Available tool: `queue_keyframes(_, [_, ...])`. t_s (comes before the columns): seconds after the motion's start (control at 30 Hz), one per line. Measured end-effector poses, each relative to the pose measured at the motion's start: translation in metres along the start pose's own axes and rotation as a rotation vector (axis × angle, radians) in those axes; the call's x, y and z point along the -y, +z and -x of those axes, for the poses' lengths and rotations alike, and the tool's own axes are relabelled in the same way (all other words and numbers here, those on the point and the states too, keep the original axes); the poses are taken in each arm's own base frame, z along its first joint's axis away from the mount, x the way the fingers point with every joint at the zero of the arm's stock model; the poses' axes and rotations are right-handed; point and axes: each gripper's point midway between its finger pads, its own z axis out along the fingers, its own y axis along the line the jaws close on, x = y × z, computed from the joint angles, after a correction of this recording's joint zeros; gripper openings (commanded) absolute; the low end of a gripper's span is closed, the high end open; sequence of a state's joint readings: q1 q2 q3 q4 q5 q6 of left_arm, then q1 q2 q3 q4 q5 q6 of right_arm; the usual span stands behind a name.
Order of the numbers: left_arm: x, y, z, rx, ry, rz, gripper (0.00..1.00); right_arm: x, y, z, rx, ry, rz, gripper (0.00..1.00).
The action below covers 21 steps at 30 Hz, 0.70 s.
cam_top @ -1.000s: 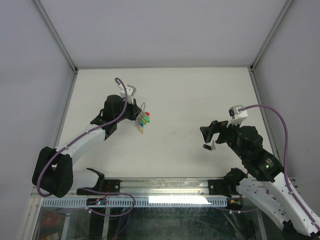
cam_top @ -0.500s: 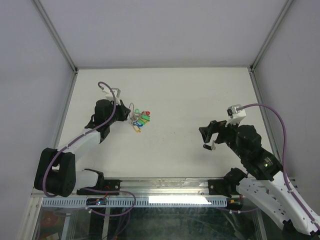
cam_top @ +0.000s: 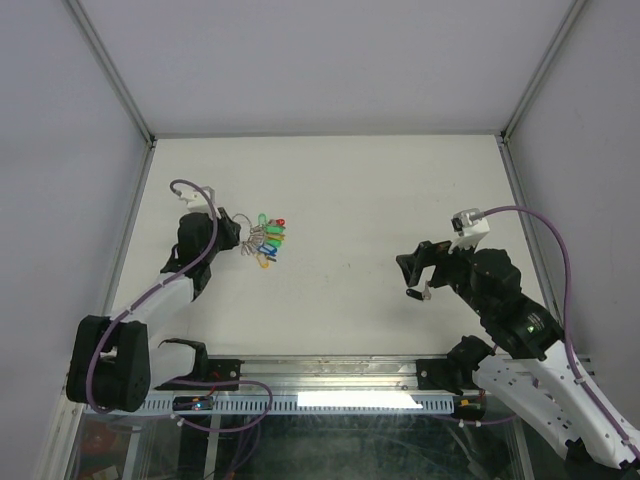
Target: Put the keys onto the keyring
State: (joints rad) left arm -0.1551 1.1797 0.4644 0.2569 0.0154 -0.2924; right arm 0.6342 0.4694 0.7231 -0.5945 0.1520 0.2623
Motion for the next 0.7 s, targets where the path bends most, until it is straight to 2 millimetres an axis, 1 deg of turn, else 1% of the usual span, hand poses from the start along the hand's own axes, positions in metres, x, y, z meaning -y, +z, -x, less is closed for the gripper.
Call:
queue_keyframes(0.1, [-0.020, -0.004, 0.004, 0.032, -0.030, 0.118, 0.26, -0.001, 0.000, 0.000, -0.002, 0.000, 0.003, 0.99])
queue_keyframes(0.13, [-0.023, -0.006, 0.005, 0.038, -0.036, 0.140, 0.28, -0.001, 0.000, 0.000, -0.002, 0.000, 0.004, 0.99])
queue_keyframes(0.23, [-0.047, -0.017, 0.010, 0.068, -0.067, 0.279, 0.36, -0.001, 0.000, 0.000, -0.002, 0.000, 0.005, 0.99])
queue_keyframes(0.3, [-0.056, -0.023, 0.013, 0.081, -0.076, 0.333, 0.41, -0.001, 0.000, 0.000, -0.003, 0.000, 0.007, 0.99])
queue_keyframes(0.37, [-0.060, -0.029, 0.015, 0.086, -0.082, 0.360, 0.48, -0.001, 0.000, 0.000, -0.003, 0.000, 0.007, 0.99])
queue_keyframes(0.47, [-0.058, -0.034, 0.018, 0.063, -0.074, 0.358, 0.59, -0.001, 0.000, 0.000, -0.002, 0.000, 0.007, 0.99])
queue_keyframes(0.53, [-0.051, -0.039, 0.026, 0.064, -0.066, 0.334, 0.66, -0.002, 0.000, 0.001, 0.001, -0.001, 0.008, 0.99])
queue_keyframes(0.63, [-0.033, -0.057, 0.050, 0.107, -0.051, 0.264, 0.76, -0.001, 0.000, 0.001, 0.003, -0.003, 0.008, 0.99])
queue_keyframes(0.7, [-0.020, -0.073, 0.072, 0.157, -0.036, 0.214, 0.85, -0.001, 0.000, 0.001, 0.004, -0.008, 0.008, 0.99])
